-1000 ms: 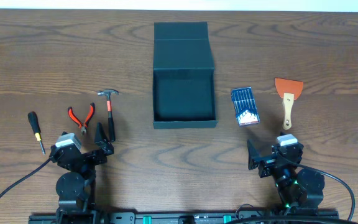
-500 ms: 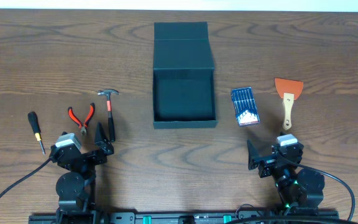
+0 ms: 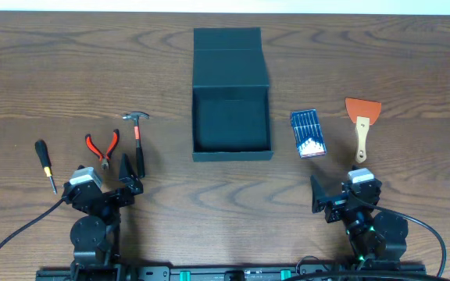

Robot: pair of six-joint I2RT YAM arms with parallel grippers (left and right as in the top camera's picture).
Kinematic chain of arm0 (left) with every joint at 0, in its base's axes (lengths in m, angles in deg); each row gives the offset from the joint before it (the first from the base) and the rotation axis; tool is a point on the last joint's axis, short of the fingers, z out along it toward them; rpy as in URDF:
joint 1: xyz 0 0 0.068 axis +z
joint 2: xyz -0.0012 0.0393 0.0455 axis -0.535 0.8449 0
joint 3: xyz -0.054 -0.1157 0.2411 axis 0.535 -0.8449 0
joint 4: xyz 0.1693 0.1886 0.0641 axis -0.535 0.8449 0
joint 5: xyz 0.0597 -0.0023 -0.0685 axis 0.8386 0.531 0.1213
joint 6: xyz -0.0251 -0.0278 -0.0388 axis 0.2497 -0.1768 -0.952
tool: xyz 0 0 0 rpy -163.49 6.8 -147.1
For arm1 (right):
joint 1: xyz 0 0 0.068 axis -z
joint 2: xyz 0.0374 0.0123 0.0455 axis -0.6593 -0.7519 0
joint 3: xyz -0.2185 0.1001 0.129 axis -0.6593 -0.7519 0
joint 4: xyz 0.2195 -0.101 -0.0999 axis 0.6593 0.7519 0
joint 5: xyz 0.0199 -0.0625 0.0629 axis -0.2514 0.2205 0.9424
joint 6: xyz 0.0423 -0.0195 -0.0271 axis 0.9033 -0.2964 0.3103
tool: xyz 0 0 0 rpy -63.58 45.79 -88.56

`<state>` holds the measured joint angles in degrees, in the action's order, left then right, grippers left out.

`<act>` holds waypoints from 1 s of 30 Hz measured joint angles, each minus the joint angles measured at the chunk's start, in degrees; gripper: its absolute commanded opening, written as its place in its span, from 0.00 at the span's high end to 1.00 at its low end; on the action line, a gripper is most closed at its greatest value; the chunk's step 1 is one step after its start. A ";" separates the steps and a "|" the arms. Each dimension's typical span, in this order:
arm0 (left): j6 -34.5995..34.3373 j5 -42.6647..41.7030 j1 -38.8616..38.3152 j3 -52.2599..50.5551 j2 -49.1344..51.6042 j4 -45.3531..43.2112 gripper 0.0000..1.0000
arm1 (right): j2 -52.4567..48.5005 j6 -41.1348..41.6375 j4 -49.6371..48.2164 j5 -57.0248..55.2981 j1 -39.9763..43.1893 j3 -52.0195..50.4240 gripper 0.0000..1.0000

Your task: Pack container

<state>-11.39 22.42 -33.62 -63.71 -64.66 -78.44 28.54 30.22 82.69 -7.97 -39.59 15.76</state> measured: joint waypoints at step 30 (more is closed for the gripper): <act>-2.86 -9.40 0.00 32.26 26.18 20.96 0.02 | -21.84 7.74 9.46 2.21 0.00 22.95 0.01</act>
<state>-14.25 13.02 -33.62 -31.45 -38.48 -57.48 6.71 37.96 92.15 -5.76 -39.59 38.71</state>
